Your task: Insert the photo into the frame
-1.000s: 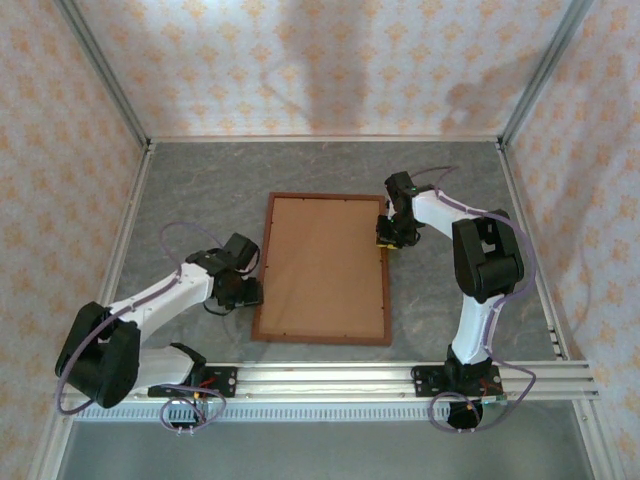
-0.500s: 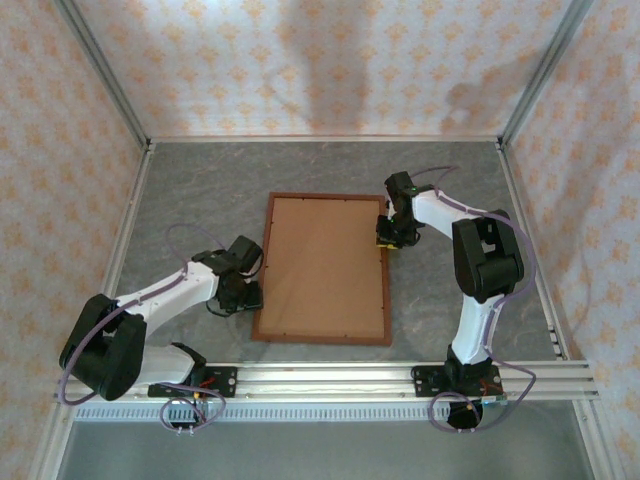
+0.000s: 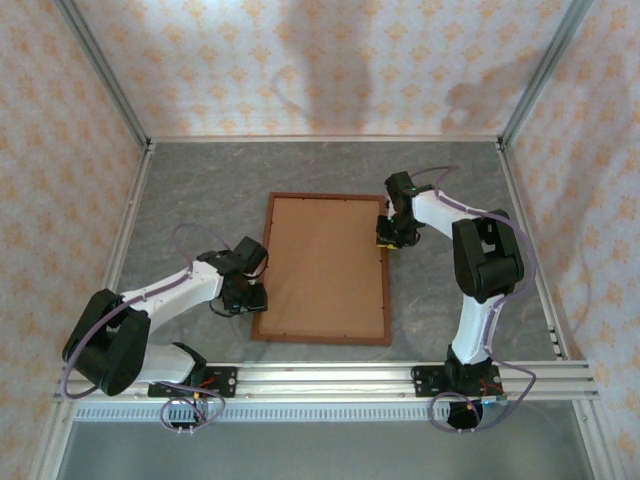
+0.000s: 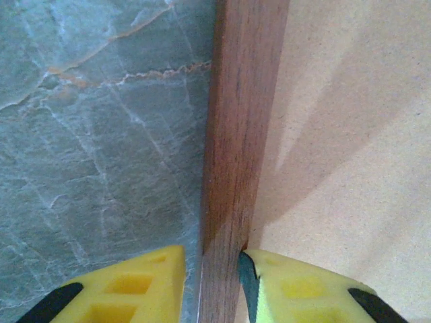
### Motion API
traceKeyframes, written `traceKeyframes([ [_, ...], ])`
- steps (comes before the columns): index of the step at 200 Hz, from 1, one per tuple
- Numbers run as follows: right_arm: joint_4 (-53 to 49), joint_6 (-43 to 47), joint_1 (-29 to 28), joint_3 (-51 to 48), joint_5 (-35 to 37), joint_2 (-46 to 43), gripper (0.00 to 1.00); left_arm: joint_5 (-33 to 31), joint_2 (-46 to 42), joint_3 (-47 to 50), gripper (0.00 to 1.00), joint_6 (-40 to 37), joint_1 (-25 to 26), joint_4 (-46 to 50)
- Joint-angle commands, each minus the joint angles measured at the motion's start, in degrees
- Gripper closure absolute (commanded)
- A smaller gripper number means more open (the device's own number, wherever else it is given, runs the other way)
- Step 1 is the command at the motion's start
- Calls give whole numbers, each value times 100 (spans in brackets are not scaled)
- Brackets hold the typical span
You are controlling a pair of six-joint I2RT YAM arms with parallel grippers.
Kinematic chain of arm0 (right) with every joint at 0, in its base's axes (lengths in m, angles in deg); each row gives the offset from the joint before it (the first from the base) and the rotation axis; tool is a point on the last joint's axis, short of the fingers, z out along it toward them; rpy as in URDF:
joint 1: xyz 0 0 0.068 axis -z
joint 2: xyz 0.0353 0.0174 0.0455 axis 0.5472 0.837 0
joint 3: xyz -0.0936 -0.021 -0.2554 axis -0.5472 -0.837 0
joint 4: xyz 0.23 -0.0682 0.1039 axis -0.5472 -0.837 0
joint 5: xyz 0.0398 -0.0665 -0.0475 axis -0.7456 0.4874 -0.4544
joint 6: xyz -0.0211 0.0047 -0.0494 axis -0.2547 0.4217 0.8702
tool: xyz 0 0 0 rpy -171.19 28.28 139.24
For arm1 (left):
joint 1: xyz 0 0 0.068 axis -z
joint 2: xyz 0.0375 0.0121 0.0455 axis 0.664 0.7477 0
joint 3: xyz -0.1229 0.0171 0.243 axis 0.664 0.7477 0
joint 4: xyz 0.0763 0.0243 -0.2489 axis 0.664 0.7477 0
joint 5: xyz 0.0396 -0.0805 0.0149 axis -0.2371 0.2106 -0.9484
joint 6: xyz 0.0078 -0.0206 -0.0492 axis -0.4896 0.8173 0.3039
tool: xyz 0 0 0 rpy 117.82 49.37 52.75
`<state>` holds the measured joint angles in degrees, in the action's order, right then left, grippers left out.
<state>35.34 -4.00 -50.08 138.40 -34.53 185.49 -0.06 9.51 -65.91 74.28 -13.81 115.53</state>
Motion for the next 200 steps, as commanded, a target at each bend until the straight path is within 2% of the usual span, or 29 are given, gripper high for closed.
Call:
traceKeyframes([
  [1, 106, 42, -136, -166, 128, 419, 83, -55, 305, 44, 69, -33, 89, -221],
  [61, 112, 31, -131, -182, 130, 400, 83, 60, 783, 30, 69, 35, 352, -638],
  [98, 115, 30, -133, -183, 128, 411, 83, 42, 748, -45, 67, 22, 435, -692],
  [170, 118, 24, -136, -188, 137, 404, 83, -720, -73, -456, 46, -68, 410, -30],
  [200, 235, -139, -99, -165, -134, 324, 80, -858, -412, -612, 41, -185, 439, -514],
])
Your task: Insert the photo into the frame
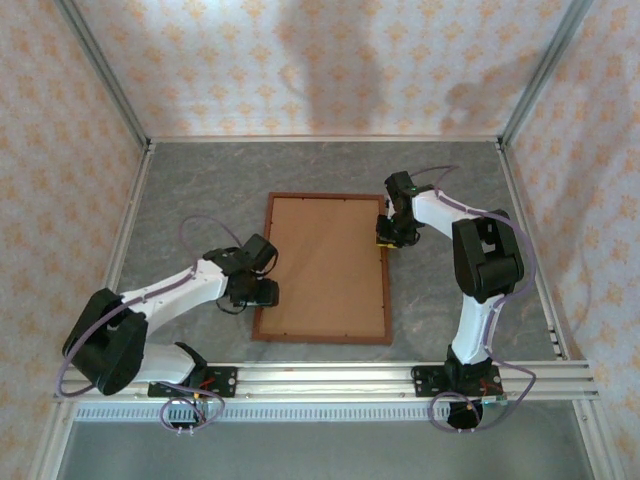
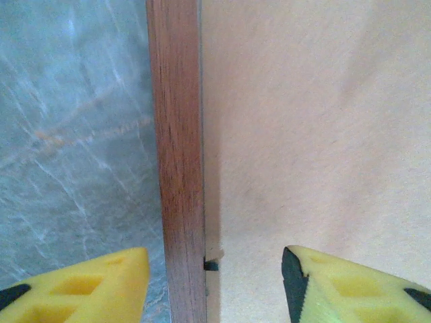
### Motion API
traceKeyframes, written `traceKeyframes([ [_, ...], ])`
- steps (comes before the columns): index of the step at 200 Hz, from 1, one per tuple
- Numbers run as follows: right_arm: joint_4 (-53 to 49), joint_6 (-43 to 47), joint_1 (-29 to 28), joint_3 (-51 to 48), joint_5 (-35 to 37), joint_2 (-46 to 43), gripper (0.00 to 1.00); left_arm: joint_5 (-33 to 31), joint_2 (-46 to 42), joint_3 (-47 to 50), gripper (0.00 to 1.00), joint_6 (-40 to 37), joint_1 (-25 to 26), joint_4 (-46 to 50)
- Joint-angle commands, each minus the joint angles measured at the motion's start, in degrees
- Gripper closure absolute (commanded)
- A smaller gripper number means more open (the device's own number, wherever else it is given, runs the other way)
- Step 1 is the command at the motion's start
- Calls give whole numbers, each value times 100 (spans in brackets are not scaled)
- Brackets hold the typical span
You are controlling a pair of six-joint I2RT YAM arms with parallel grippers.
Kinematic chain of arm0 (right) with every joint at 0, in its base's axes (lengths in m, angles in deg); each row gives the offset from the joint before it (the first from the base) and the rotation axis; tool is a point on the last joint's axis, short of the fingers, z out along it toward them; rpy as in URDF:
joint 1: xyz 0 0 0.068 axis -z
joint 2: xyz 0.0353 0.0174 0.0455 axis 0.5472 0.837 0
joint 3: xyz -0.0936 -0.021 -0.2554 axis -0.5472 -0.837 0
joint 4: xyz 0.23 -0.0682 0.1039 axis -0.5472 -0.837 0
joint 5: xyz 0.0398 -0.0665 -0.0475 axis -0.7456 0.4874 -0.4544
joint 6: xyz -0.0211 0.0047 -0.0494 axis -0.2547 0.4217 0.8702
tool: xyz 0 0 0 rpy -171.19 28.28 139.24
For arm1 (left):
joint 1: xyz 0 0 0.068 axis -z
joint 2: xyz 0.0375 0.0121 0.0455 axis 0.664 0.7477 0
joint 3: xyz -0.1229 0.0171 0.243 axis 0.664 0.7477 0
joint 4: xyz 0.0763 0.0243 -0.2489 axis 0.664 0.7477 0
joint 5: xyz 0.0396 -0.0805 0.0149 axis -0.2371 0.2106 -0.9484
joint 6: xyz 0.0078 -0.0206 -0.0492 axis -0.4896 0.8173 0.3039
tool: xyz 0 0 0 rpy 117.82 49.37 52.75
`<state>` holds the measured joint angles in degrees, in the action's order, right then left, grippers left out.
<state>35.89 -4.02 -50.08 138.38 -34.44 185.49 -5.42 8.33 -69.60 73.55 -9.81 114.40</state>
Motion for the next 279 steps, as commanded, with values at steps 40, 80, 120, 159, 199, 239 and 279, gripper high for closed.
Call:
traceKeyframes([
  [40, 714, -738, 42, -301, -1049, 18, 70, -350, 146, -835, 34, -165, 667, -1250],
  [80, 1840, -1725, -157, -149, -1941, 361, 68, -531, 757, -1257, 31, -83, 827, -1607],
  [120, 1702, -1729, 51, 25, -1860, 177, 59, -770, 1318, -1804, 30, 110, 1383, -1744],
  [159, 722, -831, 312, -414, -344, -706, 49, -805, 1397, -1761, 30, -878, 1604, -1851],
  [199, 506, -654, 313, -938, 389, -1422, 43, 213, 1152, -1302, 33, -3222, 2512, -2370],
  [239, 400, -631, 312, -1094, 260, -1595, 39, 250, 1264, -937, 31, -4595, 3224, -2589],
  [279, 401, -587, 311, -1155, 163, -1602, 38, 71, 1756, -1230, 30, -5224, 3426, -2191],
])
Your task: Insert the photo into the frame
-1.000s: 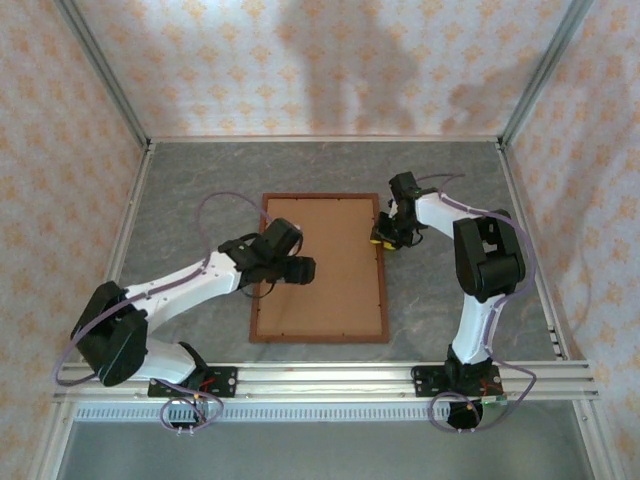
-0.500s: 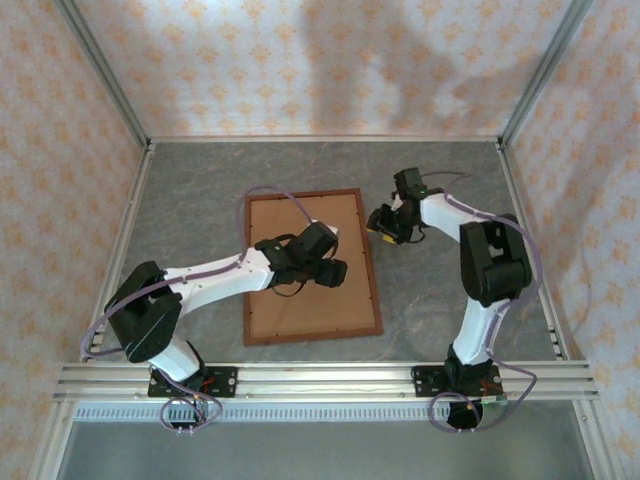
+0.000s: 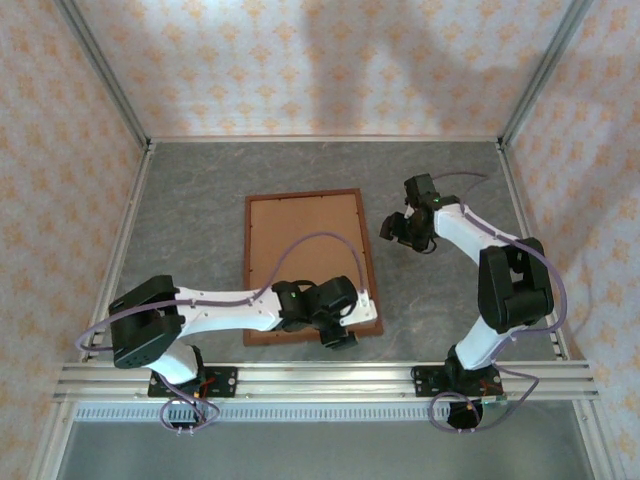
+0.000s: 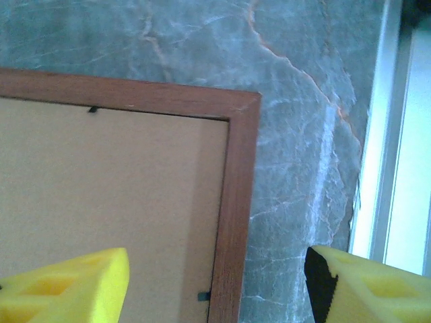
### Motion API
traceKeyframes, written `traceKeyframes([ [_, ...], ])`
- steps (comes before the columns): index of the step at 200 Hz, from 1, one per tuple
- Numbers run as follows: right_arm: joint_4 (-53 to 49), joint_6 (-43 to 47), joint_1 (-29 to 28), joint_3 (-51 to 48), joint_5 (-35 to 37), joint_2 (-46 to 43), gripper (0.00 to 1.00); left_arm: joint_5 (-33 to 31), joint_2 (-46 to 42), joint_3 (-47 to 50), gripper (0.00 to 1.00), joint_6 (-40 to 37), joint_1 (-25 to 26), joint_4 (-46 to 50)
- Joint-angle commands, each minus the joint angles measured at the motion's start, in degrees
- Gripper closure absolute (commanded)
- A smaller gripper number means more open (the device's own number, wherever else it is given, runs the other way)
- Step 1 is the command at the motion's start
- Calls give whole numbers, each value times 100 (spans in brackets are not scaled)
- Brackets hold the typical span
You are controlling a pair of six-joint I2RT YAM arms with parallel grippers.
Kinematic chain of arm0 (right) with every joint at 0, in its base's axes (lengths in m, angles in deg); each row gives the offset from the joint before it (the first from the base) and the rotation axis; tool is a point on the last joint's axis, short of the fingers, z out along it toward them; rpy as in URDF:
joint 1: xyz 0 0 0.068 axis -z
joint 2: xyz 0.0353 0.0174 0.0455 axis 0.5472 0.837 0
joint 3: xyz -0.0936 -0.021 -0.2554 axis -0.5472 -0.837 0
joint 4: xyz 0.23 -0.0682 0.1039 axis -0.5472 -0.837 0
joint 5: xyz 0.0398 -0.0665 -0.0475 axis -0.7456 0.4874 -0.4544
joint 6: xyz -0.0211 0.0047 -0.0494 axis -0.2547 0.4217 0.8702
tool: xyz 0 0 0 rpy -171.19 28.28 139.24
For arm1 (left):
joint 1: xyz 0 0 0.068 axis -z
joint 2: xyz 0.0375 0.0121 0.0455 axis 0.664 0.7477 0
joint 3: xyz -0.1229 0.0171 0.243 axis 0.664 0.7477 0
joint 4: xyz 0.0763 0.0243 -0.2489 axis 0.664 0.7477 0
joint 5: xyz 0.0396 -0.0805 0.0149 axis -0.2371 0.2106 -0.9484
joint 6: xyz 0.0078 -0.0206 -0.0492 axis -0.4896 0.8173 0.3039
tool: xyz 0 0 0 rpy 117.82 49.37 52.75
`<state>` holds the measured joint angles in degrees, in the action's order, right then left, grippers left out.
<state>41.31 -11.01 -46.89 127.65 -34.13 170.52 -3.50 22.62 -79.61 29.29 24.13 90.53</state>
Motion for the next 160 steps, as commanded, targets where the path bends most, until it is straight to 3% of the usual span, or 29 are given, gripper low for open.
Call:
traceKeyframes([
  [1, -142, 109, -8, -82, 133, -100, 38, -124, 341, -240, 30, -812, 34, 203],
  [50, -170, 163, -8, -135, 148, -87, 38, -34, 730, -417, 30, -1107, 143, 318],
  [98, -194, 177, -6, -135, 83, -34, 37, -359, 1036, -480, 41, -1344, 159, 387],
  [135, -263, 178, -5, -144, 47, -51, 37, -464, 1219, -526, 54, -1393, 159, 418],
  [160, -309, 107, -10, -210, -152, -132, 37, -574, 1197, -507, 72, -1349, 163, 334],
])
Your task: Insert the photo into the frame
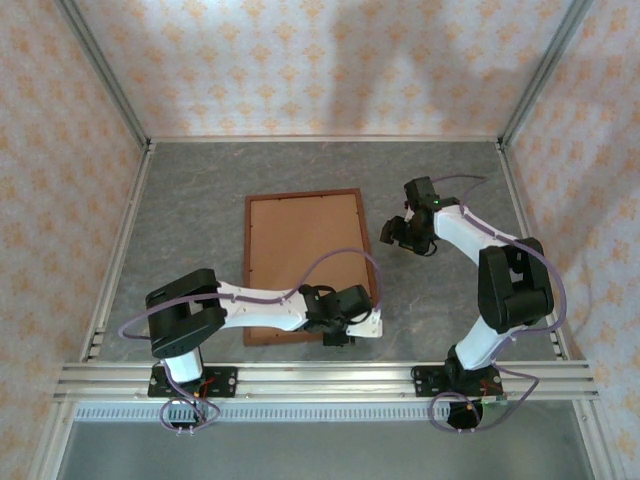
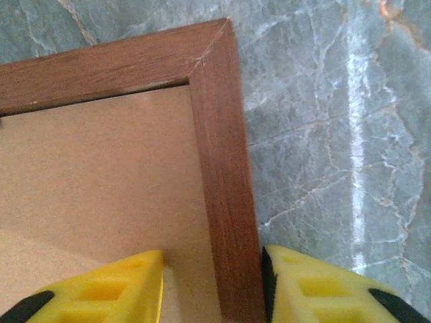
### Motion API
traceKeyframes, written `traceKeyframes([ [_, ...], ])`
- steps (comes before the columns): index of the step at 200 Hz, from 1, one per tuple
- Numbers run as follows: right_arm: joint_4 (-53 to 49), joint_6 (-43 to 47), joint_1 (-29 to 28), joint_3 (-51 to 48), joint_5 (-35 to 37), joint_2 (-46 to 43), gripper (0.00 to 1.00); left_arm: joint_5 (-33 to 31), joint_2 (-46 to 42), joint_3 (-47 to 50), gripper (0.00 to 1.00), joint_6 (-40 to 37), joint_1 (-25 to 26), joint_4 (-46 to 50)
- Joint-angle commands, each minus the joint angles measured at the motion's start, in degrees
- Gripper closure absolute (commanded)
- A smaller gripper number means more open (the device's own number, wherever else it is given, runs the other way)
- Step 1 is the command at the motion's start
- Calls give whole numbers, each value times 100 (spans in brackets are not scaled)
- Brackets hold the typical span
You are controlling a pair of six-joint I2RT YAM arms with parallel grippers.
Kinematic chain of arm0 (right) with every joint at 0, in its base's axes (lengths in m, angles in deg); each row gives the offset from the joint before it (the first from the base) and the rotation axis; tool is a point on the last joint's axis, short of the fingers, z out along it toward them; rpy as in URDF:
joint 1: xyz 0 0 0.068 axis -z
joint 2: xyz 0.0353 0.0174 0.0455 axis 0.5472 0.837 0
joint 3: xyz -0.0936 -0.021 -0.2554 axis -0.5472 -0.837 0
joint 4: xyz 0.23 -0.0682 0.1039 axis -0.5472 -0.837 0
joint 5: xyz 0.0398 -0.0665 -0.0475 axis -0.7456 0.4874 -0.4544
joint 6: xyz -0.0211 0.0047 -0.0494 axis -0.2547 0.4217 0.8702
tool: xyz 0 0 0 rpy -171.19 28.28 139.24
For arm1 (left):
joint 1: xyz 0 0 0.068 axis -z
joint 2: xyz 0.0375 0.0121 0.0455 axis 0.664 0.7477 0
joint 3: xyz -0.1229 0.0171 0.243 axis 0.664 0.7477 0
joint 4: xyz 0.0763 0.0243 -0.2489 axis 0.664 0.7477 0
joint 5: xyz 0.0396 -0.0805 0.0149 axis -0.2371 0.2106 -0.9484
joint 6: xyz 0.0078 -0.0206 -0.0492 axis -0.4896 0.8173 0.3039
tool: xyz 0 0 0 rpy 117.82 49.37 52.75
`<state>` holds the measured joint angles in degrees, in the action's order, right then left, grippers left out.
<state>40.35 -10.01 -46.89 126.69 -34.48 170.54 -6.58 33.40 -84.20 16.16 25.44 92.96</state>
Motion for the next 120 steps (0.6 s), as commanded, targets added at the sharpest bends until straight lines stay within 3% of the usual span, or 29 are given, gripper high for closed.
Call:
traceKeyframes([
  [1, -218, 2, -9, -116, -133, -138, 37, -275, 116, -47, 73, -28, 30, 87],
  [54, -534, -81, -8, -555, -1168, -526, 35, -63, -305, 95, 93, 346, -265, -491],
  [87, -443, -59, -17, -1026, -2038, -733, 33, 315, -544, 187, 95, 602, -571, -854],
  [120, -124, -89, -237, -1457, -2461, -741, 30, 379, -635, 119, 96, 663, -693, -990],
])
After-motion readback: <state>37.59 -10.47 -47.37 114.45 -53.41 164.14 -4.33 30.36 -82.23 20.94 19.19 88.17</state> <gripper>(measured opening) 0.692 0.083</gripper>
